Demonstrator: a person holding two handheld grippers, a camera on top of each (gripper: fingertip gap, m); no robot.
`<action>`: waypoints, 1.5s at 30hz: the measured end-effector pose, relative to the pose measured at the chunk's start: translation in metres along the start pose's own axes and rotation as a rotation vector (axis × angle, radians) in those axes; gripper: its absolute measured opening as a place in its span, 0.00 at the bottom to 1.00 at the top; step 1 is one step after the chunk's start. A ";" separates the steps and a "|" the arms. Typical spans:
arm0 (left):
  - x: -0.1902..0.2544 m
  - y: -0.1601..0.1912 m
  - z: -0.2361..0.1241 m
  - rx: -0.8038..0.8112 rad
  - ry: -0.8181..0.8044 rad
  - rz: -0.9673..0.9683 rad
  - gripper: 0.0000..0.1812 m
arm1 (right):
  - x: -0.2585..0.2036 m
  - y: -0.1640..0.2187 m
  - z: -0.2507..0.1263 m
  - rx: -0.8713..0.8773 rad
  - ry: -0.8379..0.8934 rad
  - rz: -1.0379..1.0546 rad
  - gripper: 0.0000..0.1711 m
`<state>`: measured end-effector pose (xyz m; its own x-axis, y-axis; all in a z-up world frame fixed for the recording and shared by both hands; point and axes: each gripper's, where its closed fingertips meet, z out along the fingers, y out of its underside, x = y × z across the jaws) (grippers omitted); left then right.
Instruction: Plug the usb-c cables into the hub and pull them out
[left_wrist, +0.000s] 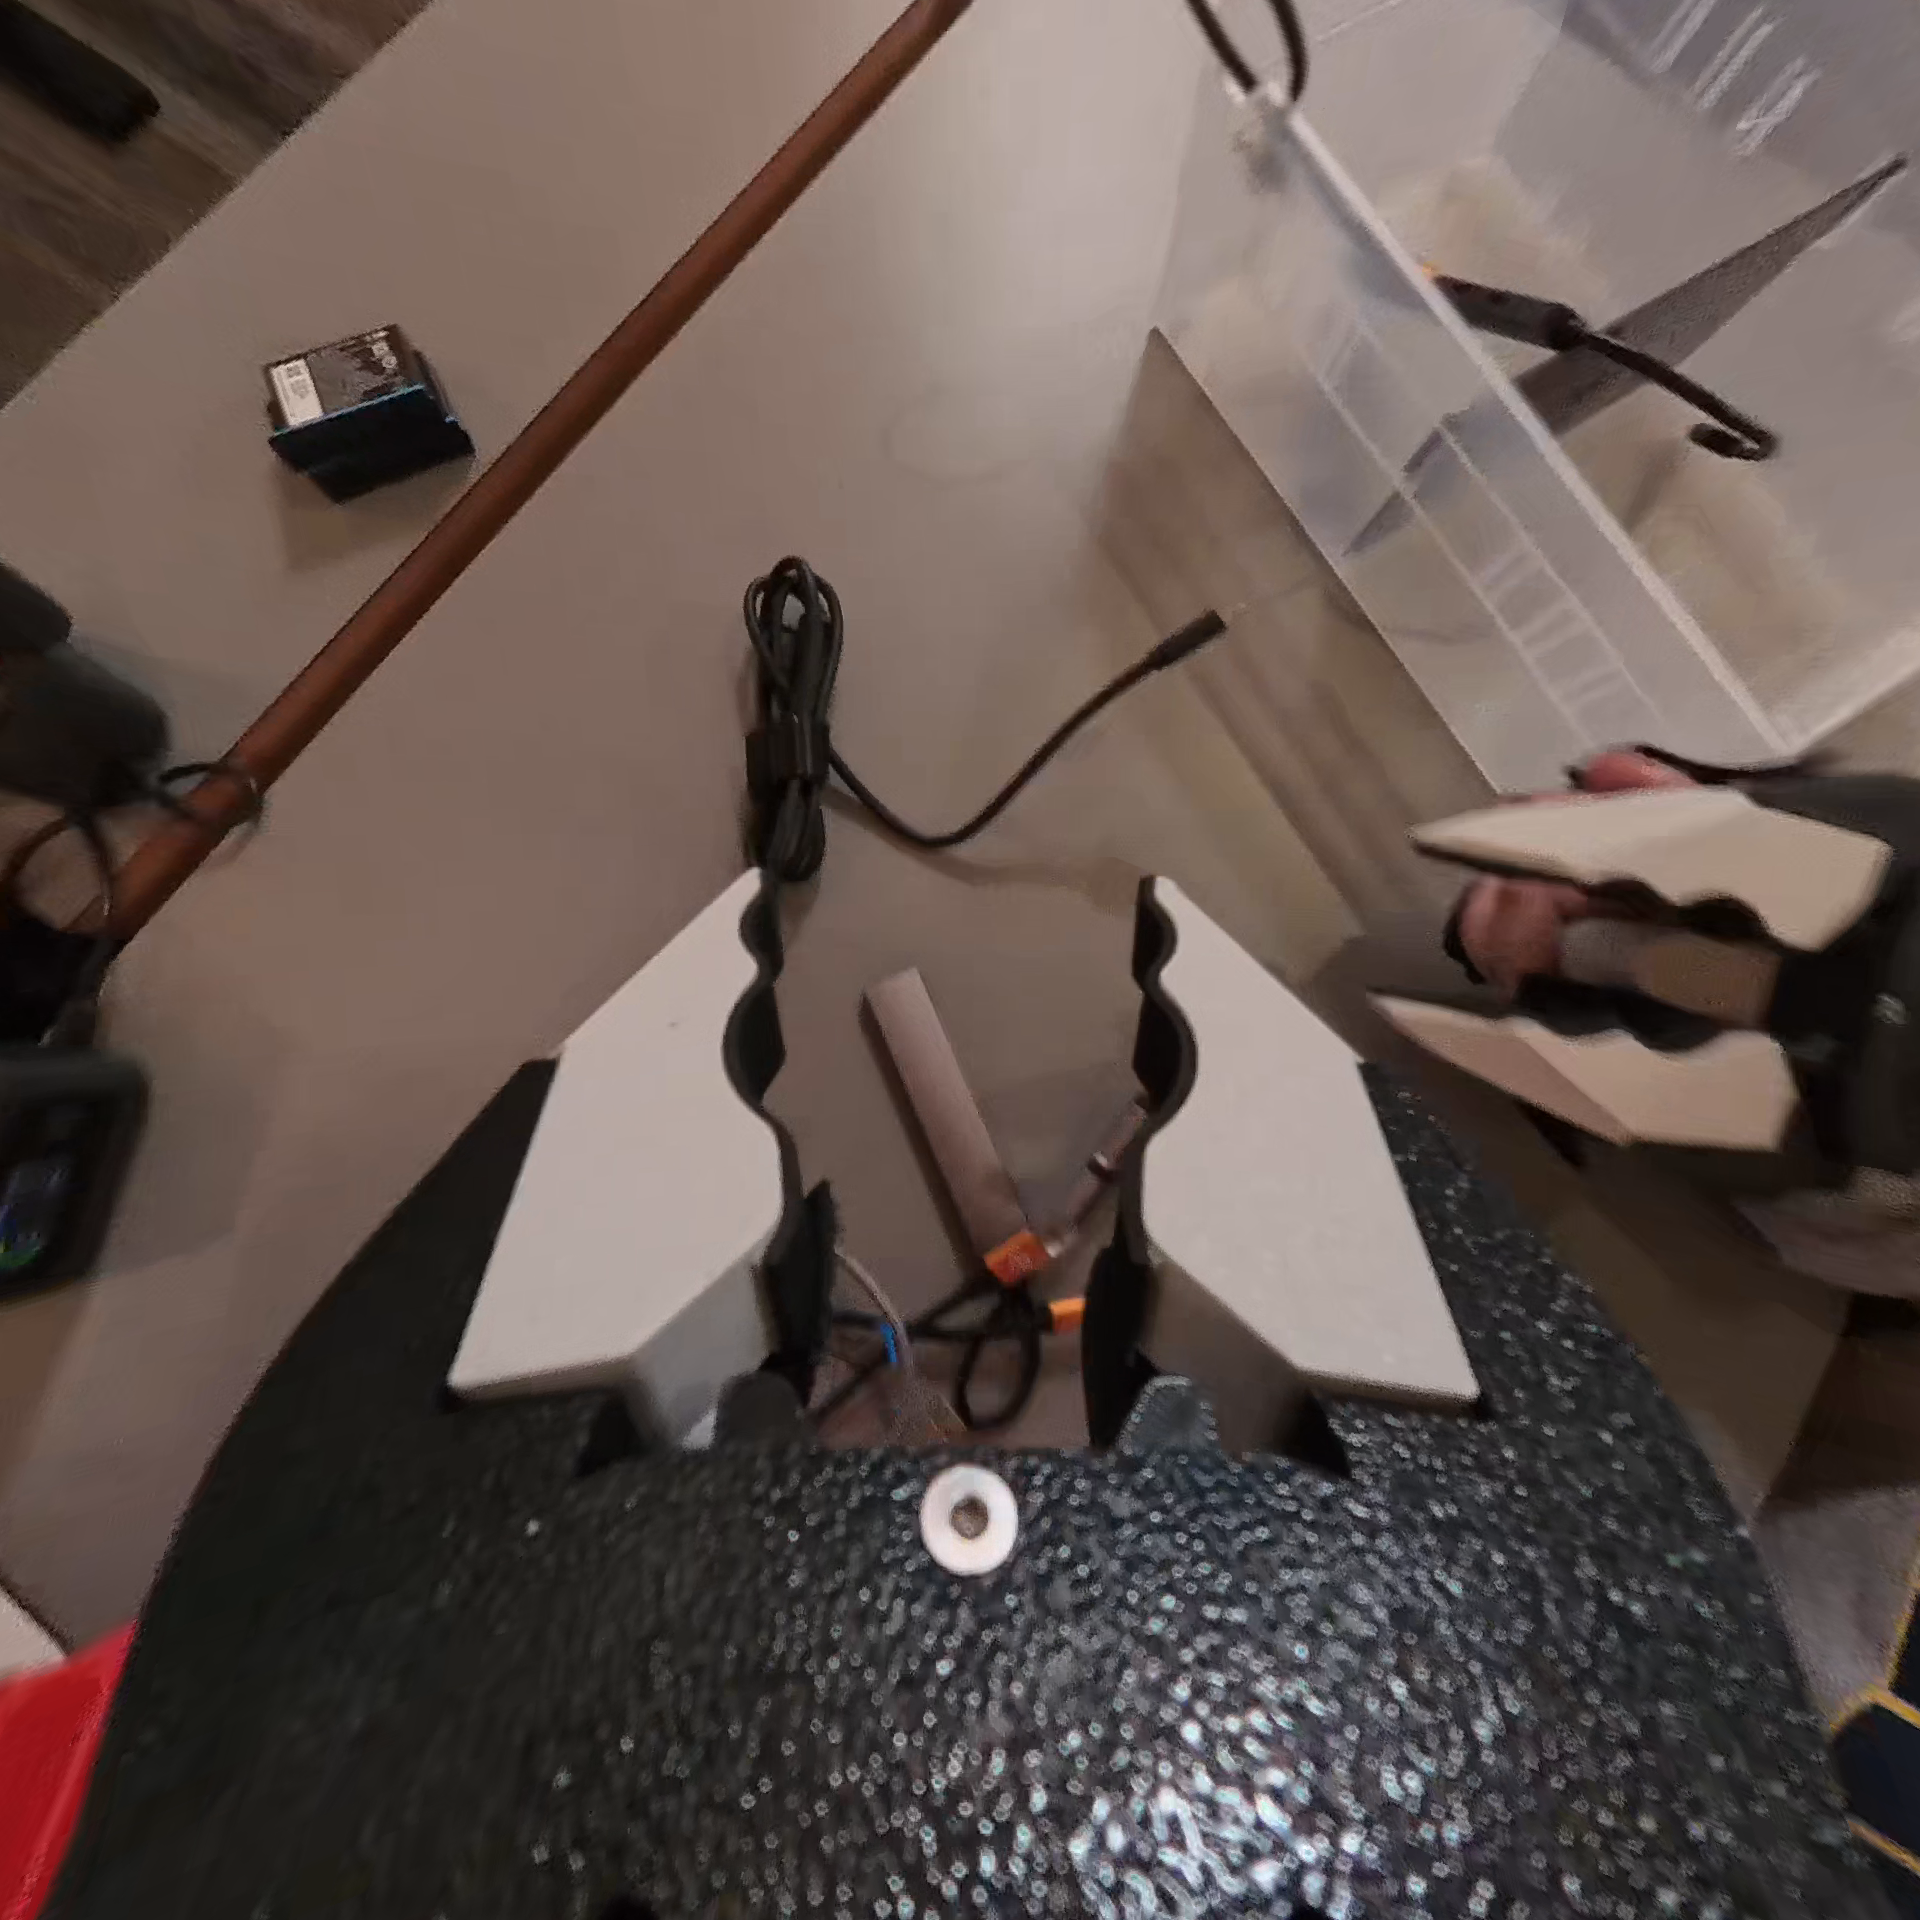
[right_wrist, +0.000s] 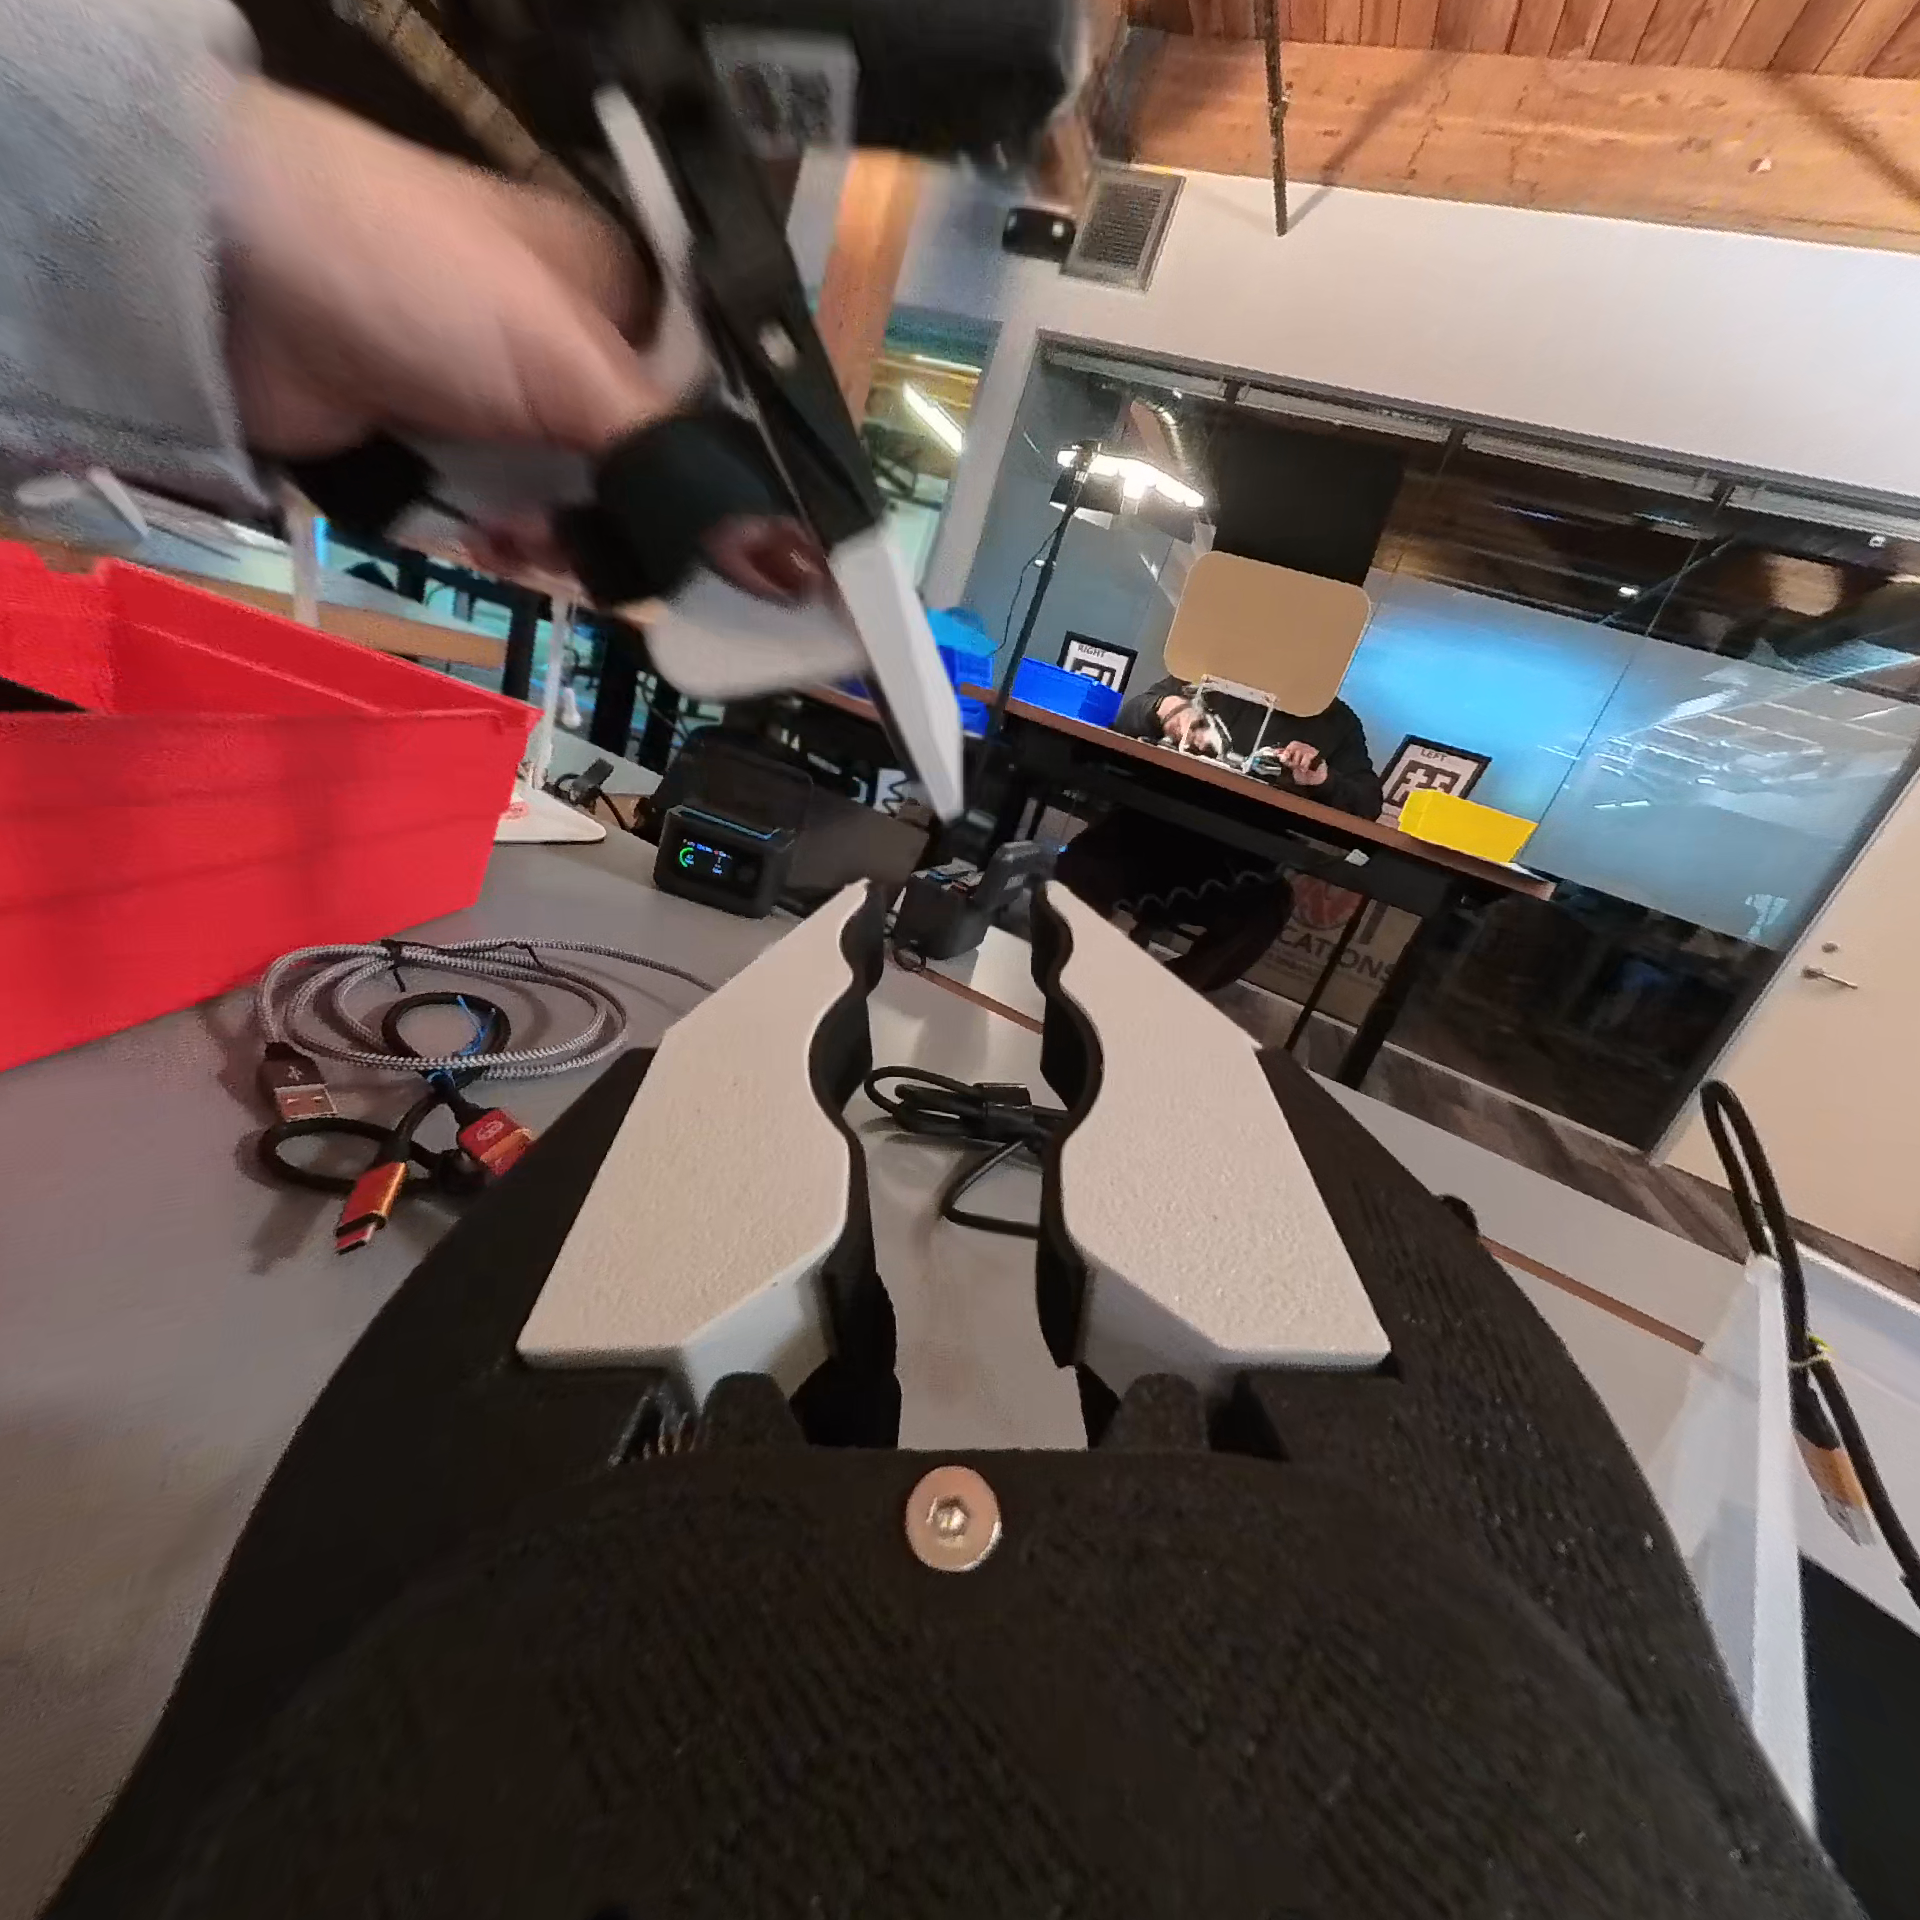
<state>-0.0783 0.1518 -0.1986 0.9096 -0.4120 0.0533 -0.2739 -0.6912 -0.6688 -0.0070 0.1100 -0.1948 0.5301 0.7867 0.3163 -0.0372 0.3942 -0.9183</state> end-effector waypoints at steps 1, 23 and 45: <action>0.006 0.005 -0.013 0.020 -0.017 -0.009 0.38 | -0.001 0.002 0.001 -0.014 -0.011 0.002 0.16; 0.020 0.058 -0.016 0.646 -0.536 0.169 0.04 | 0.001 0.038 0.006 -0.137 -0.008 0.022 0.15; -0.002 0.125 0.079 -0.131 -0.119 -0.120 0.31 | 0.006 0.042 0.013 -0.139 0.010 -0.010 0.13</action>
<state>-0.0895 0.1129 -0.3409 0.9664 -0.2547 0.0335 -0.1928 -0.8053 -0.5606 -0.0169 0.1373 -0.2285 0.5386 0.7780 0.3235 0.0855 0.3316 -0.9395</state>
